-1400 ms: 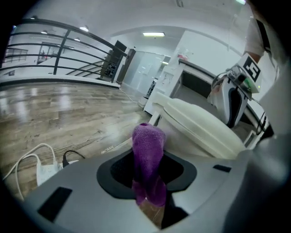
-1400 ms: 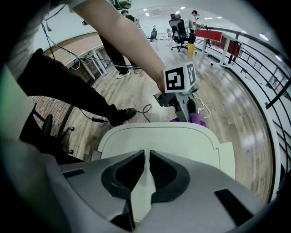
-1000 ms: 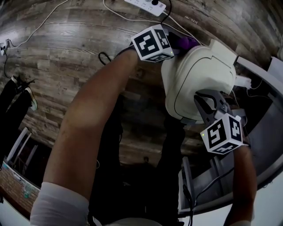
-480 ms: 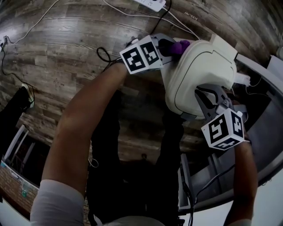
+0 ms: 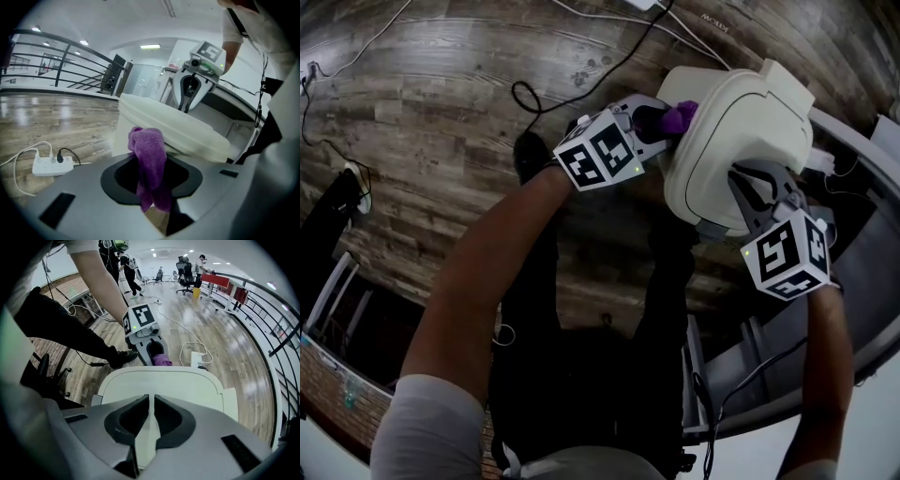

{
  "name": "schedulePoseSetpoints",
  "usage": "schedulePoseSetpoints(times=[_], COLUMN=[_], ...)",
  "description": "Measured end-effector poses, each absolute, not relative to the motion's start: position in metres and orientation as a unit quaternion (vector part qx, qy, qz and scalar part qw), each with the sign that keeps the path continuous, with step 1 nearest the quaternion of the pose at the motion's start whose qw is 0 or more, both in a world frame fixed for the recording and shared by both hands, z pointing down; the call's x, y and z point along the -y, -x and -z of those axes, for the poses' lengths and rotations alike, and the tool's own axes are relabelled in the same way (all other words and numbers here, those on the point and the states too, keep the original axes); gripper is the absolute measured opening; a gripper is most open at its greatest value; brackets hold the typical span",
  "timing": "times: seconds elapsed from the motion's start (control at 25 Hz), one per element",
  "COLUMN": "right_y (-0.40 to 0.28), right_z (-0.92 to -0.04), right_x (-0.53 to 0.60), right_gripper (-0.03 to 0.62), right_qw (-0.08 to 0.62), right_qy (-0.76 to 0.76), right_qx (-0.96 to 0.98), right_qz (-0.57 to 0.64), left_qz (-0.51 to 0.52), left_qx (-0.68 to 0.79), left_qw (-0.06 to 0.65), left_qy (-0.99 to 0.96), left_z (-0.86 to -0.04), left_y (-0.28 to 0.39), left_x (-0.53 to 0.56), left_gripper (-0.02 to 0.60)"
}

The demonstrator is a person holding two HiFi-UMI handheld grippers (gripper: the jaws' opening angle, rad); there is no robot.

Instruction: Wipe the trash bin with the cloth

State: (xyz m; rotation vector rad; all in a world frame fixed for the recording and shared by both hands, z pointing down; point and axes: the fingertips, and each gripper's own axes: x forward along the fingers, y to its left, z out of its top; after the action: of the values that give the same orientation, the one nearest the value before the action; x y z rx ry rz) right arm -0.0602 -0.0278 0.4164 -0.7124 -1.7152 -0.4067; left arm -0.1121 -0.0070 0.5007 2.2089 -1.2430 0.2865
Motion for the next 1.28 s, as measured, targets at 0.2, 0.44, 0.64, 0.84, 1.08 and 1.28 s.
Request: schedulePoseSetpoints(times=[0.2, 0.44, 0.64, 0.84, 1.08, 1.28], right_y=[0.059, 0.060, 0.059, 0.059, 0.060, 0.059], right_z=[-0.418, -0.418, -0.418, -0.418, -0.417, -0.417], right_x=[0.027, 0.027, 0.027, 0.026, 0.026, 0.025], right_gripper=[0.041, 0.041, 0.041, 0.040, 0.040, 0.040], right_qw=[0.587, 0.588, 0.591, 0.592, 0.588, 0.583], right_qy=[0.297, 0.287, 0.279, 0.284, 0.284, 0.287], right_qx=[0.731, 0.731, 0.727, 0.722, 0.728, 0.732], right_qz=[0.181, 0.196, 0.210, 0.220, 0.208, 0.204], left_qz=[-0.092, -0.099, -0.117, -0.136, -0.133, -0.146], left_qx=[0.493, 0.485, 0.423, 0.345, 0.414, 0.462], left_qw=[0.304, 0.310, 0.337, 0.349, 0.387, 0.388], left_qy=[-0.810, -0.812, -0.833, -0.861, -0.813, -0.784], left_z=[-0.500, -0.502, -0.509, -0.508, -0.532, -0.556], left_y=[0.093, 0.061, 0.013, -0.035, 0.009, 0.077], left_x=[-0.017, -0.047, -0.087, -0.127, -0.124, -0.093], left_gripper=[0.114, 0.114, 0.114, 0.114, 0.114, 0.114])
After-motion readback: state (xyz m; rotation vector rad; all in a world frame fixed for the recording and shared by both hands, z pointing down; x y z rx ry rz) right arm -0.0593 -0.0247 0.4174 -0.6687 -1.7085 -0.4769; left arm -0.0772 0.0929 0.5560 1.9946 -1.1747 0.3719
